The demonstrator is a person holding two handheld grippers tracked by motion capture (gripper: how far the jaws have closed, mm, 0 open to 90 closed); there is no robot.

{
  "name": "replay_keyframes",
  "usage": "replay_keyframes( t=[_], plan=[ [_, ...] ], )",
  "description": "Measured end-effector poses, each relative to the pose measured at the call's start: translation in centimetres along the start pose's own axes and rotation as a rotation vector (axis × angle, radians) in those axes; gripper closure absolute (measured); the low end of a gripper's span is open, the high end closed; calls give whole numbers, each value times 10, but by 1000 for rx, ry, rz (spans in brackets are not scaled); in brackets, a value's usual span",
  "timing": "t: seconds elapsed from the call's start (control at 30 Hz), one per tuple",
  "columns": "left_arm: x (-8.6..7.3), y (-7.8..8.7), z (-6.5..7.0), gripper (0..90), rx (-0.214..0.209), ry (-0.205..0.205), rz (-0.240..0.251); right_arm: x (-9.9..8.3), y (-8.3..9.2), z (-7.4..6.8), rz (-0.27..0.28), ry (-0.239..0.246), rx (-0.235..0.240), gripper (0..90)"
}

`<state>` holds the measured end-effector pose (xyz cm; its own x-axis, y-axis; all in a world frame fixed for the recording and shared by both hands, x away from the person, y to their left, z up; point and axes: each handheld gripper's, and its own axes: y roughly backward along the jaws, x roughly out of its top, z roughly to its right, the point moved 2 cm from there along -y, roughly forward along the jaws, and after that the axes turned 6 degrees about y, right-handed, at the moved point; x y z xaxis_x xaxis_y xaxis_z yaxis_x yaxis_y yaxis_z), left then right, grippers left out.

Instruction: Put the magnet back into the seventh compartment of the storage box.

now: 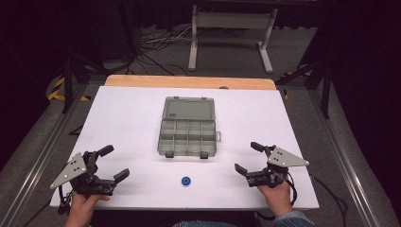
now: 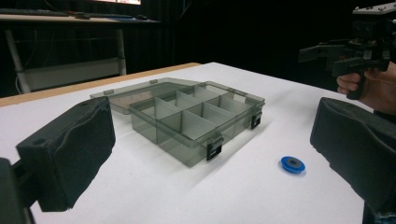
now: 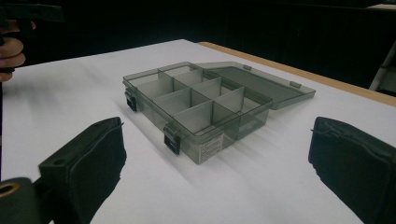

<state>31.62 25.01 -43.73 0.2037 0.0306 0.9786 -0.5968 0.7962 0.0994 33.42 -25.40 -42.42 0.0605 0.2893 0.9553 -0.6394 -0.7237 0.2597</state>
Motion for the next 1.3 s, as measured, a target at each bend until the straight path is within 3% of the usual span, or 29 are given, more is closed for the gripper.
replay_keyframes(
  t=[0.17, 0.4, 0.67, 1.1, 1.3],
  plan=[
    [0, 0, -1, 8, -9, 12, 3, 2, 0, -3, 2, 29, 1, 42],
    [0, 2, -2, 8, -15, 28, 16, 3, -2, -4, -1, 35, 9, 41],
    [0, 0, -1, 8, -12, 12, 6, 7, 0, -6, -7, 69, -6, 41],
    [0, 1, -1, 8, -14, 22, 8, 11, -4, -7, -7, 40, 17, 41],
    [0, 0, -1, 8, -11, 17, 7, 19, -13, -12, -9, 64, 45, 41]
  ],
)
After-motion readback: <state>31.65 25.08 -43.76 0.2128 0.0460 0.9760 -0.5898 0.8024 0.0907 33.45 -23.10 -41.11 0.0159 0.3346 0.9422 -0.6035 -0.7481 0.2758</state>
